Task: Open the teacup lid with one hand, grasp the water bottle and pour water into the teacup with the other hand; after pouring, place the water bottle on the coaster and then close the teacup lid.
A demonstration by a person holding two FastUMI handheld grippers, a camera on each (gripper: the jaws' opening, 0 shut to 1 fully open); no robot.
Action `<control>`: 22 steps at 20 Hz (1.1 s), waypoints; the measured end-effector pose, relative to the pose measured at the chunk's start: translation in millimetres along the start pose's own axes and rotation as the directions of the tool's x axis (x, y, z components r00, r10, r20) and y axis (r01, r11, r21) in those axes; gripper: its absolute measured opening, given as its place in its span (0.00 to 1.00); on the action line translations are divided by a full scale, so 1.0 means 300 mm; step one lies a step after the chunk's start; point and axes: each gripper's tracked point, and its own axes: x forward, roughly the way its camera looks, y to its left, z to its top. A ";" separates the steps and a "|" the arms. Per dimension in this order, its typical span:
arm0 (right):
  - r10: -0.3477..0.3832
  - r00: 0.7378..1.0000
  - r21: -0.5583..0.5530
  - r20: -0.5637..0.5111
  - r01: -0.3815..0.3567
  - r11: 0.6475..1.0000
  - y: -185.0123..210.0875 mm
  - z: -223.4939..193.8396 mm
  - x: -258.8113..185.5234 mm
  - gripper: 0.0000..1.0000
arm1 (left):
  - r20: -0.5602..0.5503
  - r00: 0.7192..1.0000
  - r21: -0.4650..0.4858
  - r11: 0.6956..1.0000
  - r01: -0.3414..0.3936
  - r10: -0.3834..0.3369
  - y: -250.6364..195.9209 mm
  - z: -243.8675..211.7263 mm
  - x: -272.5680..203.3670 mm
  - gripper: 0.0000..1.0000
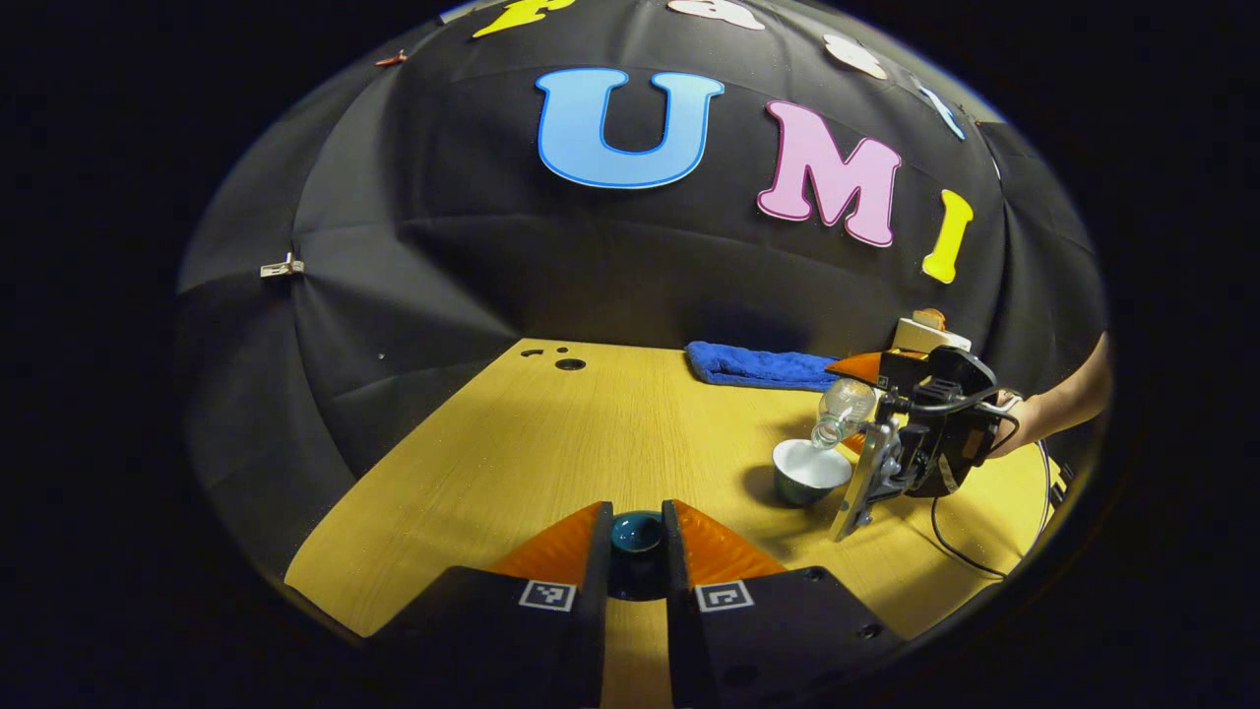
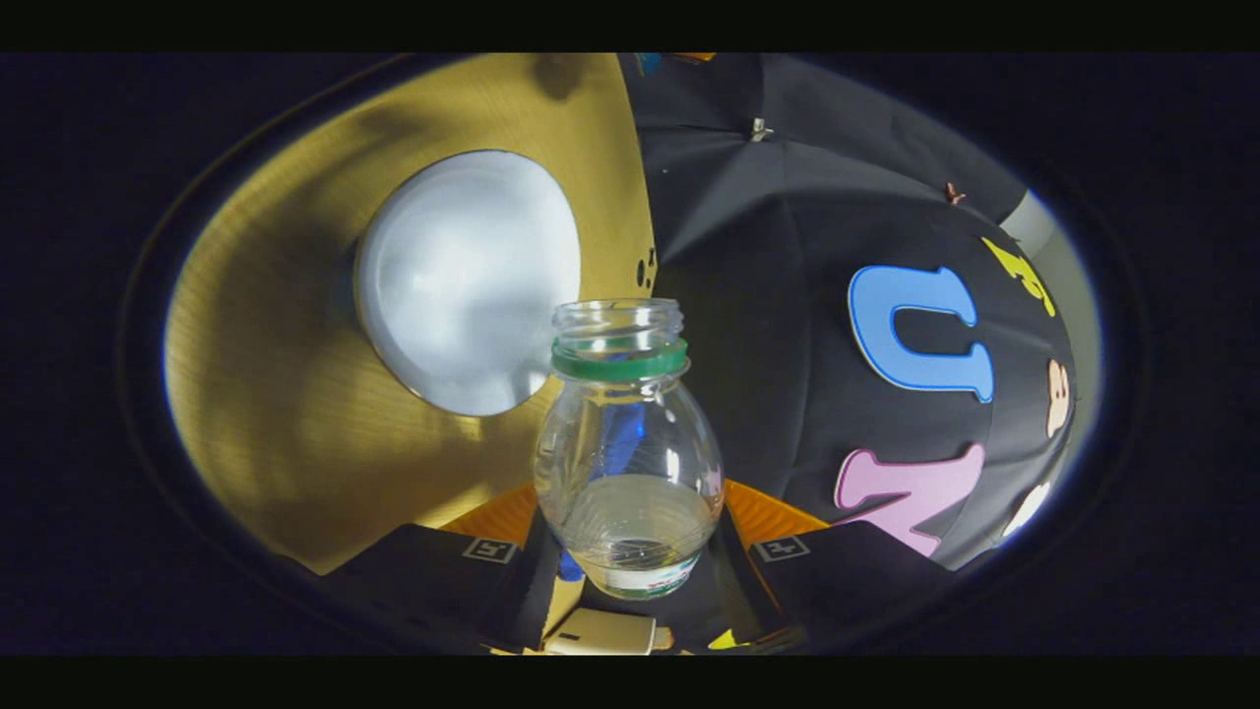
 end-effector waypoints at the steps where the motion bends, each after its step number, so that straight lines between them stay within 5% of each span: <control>1: 0.001 1.000 -0.008 0.005 -0.001 1.000 0.001 0.000 0.002 0.71 | -0.001 1.000 0.000 1.000 -0.001 0.001 -0.002 -0.005 0.000 0.27; 22: -0.021 0.994 -0.196 0.110 0.042 0.980 -0.050 0.037 0.031 0.71 | -0.010 1.000 -0.014 1.000 0.008 -0.008 0.000 -0.008 -0.012 0.30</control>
